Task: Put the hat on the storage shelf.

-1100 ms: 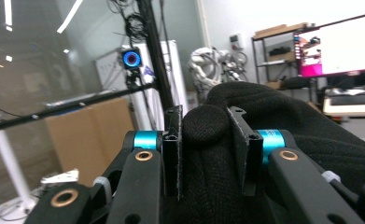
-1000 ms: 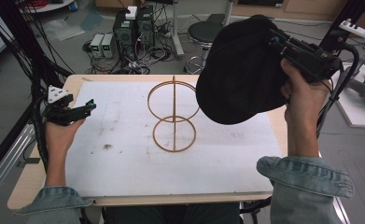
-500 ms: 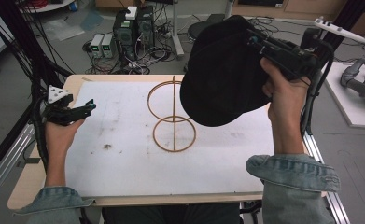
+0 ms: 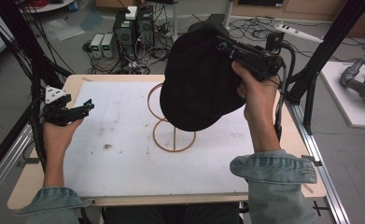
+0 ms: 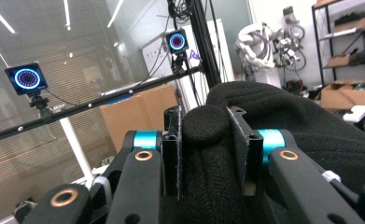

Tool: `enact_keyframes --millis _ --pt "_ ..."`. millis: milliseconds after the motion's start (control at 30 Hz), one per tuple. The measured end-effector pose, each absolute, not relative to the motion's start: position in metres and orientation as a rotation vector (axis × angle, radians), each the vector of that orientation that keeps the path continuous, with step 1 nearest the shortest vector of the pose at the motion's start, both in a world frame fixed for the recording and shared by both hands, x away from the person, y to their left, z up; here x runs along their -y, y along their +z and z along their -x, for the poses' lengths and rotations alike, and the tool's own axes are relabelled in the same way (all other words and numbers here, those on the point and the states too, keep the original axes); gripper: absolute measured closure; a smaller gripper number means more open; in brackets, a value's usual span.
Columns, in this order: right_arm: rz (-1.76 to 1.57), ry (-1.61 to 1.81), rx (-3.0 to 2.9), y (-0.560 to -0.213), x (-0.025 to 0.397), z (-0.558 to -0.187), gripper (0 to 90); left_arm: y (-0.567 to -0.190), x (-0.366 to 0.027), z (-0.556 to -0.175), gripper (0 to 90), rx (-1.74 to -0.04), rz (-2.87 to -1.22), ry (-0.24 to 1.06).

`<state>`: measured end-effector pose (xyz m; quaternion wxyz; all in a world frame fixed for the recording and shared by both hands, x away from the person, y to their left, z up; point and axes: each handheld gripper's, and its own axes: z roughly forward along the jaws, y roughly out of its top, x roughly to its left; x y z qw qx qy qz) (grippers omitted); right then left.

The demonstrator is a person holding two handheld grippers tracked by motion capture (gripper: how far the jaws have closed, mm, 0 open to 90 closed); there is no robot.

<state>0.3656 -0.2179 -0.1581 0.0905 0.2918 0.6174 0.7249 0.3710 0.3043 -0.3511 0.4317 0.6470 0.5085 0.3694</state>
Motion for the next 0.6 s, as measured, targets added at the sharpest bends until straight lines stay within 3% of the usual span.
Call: enact_keyframes --millis 600 --pt "-1.016 2.111 -1.979 -0.199 0.186 -0.402 69.5 -0.351 -0.304 -0.371 22.3 -1.266 -1.616 0.920"
